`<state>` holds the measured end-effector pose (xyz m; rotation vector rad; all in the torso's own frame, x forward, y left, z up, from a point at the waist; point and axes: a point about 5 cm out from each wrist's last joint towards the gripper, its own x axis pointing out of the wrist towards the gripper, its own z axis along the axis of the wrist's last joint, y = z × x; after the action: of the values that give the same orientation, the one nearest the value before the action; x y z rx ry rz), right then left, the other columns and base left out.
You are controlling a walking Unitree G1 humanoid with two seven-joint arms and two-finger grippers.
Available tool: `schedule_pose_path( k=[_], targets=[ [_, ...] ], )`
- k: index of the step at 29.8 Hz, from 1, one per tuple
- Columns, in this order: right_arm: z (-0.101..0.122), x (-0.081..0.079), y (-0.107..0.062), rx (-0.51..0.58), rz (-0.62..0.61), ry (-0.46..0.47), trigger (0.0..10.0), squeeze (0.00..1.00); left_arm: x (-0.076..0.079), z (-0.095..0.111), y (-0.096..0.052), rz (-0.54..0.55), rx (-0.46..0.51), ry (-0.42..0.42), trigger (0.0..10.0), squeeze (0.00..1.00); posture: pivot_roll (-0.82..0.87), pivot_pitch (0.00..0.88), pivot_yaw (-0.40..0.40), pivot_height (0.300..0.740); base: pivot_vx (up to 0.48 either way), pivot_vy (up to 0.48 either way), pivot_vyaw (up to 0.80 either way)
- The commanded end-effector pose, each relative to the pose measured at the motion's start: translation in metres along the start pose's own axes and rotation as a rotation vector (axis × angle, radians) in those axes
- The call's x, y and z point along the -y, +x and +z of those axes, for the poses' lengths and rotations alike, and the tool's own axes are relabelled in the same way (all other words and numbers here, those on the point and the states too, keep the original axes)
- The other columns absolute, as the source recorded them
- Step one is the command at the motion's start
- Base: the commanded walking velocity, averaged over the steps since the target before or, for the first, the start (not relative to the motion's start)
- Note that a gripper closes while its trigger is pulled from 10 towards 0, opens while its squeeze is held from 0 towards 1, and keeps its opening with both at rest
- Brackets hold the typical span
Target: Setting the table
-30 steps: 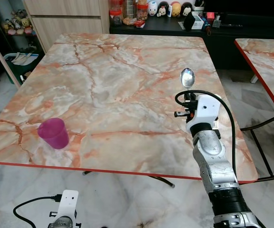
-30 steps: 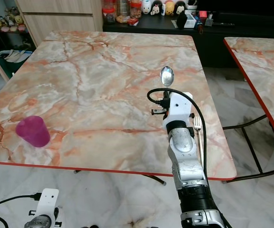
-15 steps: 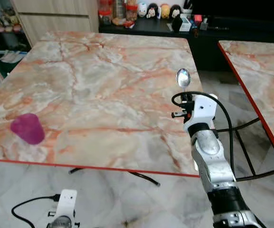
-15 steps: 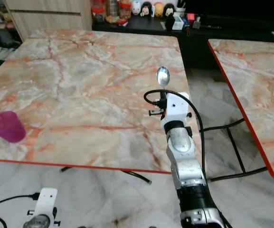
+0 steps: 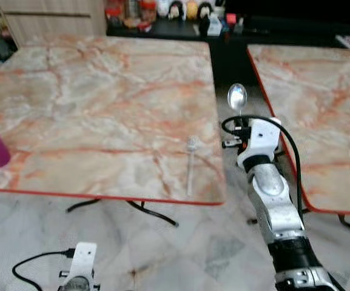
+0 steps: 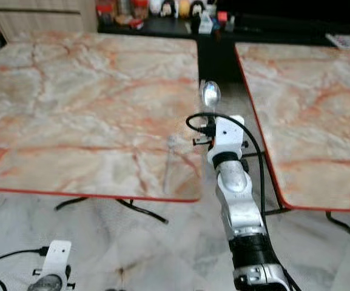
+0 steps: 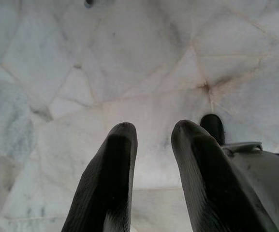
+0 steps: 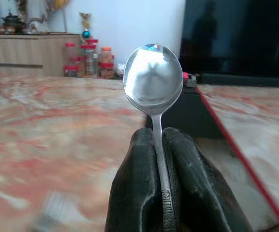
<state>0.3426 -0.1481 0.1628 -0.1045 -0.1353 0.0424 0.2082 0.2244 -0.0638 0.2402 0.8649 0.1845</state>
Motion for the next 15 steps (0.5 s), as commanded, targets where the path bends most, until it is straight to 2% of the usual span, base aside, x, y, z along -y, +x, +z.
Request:
schedule_pose_path(
  k=[1,9,15],
  targets=[
    [0.002,0.0055,-0.0003,0.008,-0.022,0.004,10.0,0.0,0.0068,-0.0072,-0.0018,-0.019,-0.027,-0.004,10.0,0.0,-0.03,0.127,-0.014,0.74,0.0,-0.398,0.0],
    [0.0018,0.0046,-0.0016,0.017,-0.027,0.023,10.0,0.0,0.0067,-0.0072,-0.0018,-0.02,-0.026,-0.002,10.0,0.0,-0.03,0.127,-0.015,0.74,0.0,-0.399,0.0],
    [0.0018,0.0045,-0.0012,0.011,-0.017,0.004,10.0,0.0,0.0081,-0.0076,-0.002,-0.022,-0.027,-0.004,10.0,0.0,-0.03,0.127,-0.018,0.74,0.0,-0.397,0.0]
  ],
)
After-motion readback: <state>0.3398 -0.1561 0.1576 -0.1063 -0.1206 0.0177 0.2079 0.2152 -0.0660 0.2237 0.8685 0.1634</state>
